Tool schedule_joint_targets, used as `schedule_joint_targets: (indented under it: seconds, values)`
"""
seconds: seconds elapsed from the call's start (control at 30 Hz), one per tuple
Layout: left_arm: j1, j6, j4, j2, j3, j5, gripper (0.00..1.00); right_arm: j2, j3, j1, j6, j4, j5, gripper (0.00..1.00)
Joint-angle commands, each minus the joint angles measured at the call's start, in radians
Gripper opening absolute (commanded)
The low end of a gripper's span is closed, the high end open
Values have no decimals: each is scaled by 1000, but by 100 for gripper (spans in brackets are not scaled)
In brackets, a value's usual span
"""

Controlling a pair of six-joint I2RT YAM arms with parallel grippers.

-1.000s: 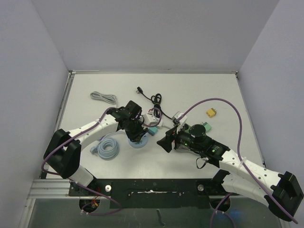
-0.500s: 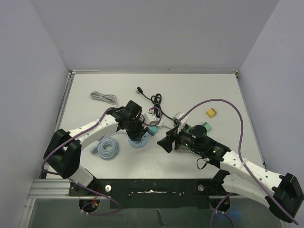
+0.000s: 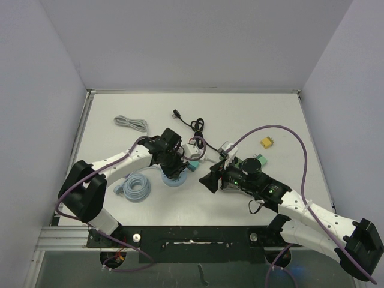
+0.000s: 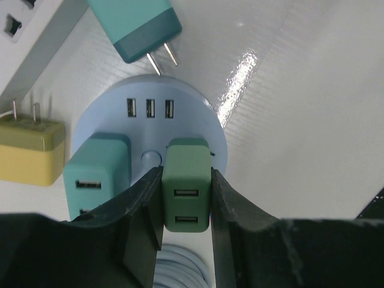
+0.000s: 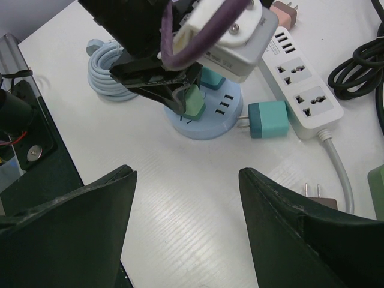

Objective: Insert the plug

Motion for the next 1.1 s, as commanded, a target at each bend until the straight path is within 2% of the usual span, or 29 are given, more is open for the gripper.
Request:
schedule_joint_targets:
  seconds: [0.0,0.13,0.43,0.67,0.87,0.97,1.07]
  values:
    - [-6,30,-61,113,-82,-130,0,-8,-8,-10,-2,67,13,70]
    - [-24,6,-59,146,-106,-161,0,-8,-13,-13,-2,70,12,70]
    - [-25,-22,-24,161,-150,-124,0,-19,-18,-17,-2,70,12,70]
    - [-29,-61,-82,289,-127,-177,0,-25,-21,-20,0,70,12,70]
    - [-24,-70,-97,207,-51,-141,0,-43,-21,-25,1,59,15,70]
    - [-19,-92,-112,149,36,-133,11,-46,-14,-26,-1,52,15,70]
    - [17,-117,-117,105,117,-84,29,-48,-6,-26,-10,38,22,70]
